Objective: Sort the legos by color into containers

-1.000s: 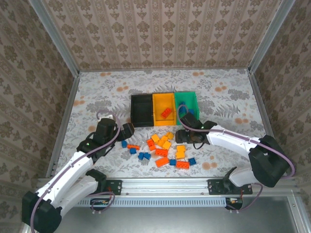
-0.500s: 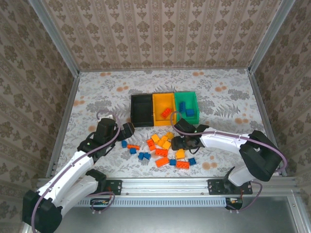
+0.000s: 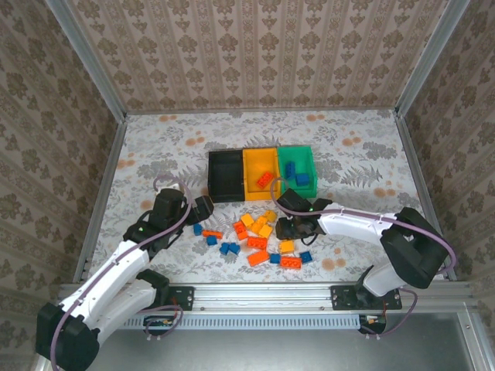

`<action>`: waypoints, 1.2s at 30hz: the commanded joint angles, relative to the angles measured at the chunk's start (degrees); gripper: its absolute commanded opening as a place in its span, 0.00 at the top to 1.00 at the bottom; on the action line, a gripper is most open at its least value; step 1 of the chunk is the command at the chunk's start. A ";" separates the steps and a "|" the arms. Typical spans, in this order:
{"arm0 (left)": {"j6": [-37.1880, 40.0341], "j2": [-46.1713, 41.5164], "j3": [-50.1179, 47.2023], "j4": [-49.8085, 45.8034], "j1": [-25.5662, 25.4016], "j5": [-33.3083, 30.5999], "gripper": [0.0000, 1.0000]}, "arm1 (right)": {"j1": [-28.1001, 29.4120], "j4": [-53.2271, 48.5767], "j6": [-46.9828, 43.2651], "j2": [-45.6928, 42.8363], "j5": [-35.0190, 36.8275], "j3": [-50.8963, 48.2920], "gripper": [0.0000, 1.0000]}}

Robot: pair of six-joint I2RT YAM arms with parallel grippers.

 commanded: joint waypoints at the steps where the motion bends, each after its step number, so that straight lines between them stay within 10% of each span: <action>1: -0.71 -1.09 -0.14 -1.20 0.49 0.44 0.00 | 0.40 -2.28 -3.52 -3.21 1.61 7.04 0.67; 25: -1.09 -8.91 -0.40 -11.80 1.23 1.49 0.00 | -0.28 -8.38 -4.96 44.65 -2.96 71.38 0.55; 36: 0.36 -7.66 0.67 -12.69 1.37 2.92 0.04 | -1.18 -3.75 -3.09 38.55 -1.61 66.71 0.28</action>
